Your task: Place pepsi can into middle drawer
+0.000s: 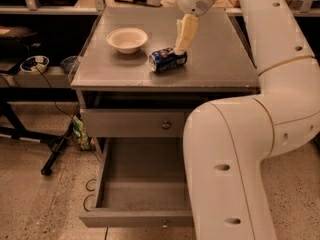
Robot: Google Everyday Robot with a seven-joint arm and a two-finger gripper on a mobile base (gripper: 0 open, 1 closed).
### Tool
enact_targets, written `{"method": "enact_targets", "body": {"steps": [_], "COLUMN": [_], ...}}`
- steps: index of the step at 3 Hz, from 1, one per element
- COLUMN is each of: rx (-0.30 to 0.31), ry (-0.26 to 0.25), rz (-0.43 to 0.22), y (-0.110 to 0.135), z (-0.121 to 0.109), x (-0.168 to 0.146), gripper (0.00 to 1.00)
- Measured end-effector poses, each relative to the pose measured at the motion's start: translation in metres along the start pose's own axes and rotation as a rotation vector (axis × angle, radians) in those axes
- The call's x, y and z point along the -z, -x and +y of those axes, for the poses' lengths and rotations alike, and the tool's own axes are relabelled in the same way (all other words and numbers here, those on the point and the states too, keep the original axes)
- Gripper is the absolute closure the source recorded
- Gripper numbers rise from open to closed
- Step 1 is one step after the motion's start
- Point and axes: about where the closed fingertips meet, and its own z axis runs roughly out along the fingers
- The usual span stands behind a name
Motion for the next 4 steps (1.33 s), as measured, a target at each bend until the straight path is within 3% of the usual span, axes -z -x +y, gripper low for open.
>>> {"method": "enact_targets", "body": {"steps": [2, 4], "rx": [-0.01, -0.044], "ry": [-0.003, 0.097], "rz": [-0.02, -0.05], "y": [-0.001, -0.004], "z": [-0.005, 0.005], "x": [-0.014, -0.07], "gripper": [0.0, 0.0]}}
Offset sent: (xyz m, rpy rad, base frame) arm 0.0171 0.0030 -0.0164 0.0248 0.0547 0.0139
